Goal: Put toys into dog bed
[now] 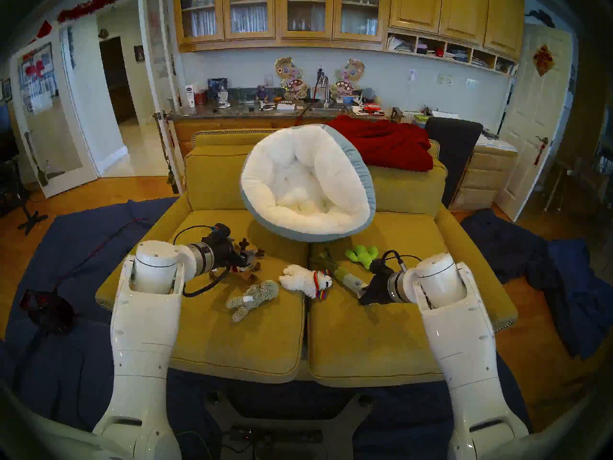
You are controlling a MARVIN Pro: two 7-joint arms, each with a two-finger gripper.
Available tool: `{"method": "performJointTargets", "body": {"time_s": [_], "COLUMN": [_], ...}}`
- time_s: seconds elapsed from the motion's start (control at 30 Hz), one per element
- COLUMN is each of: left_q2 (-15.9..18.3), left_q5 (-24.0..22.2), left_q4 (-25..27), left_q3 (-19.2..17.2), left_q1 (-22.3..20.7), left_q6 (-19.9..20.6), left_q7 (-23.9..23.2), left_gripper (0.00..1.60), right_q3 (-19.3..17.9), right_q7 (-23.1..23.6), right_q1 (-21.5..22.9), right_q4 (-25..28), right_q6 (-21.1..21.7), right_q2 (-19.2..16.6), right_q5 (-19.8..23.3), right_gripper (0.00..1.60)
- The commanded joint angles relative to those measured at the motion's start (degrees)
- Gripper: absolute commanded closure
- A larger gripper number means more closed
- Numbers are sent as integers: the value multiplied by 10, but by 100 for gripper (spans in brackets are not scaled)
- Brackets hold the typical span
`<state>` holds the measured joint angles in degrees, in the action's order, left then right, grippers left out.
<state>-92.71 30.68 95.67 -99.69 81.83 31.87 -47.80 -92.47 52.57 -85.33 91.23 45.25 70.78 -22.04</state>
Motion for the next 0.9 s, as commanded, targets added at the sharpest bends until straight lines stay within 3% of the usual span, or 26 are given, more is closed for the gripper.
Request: {"method": "performJointTargets", "body": {"time_s": [0.0, 0.57, 0.87], "left_q2": [0, 0, 0], "left_q5": [-2, -2, -2], "left_q4": [16, 15, 14], "left_q3": [1, 1, 1], "left_q1": [-17, -17, -17], "left_q6": [-1, -2, -2], "left_q7": [0, 1, 1], "left_gripper": [0, 0, 0], "right_q3": [-14, -89, -87], "right_q7": [-6, 14, 17], "right_q1": [0, 15, 69], "right_q4": [31, 101, 105], "right_q6": [-12, -9, -8], "right_q2": [-1, -25, -16], "right_q5": [4, 34, 42], "right_gripper": [160, 160, 160]}}
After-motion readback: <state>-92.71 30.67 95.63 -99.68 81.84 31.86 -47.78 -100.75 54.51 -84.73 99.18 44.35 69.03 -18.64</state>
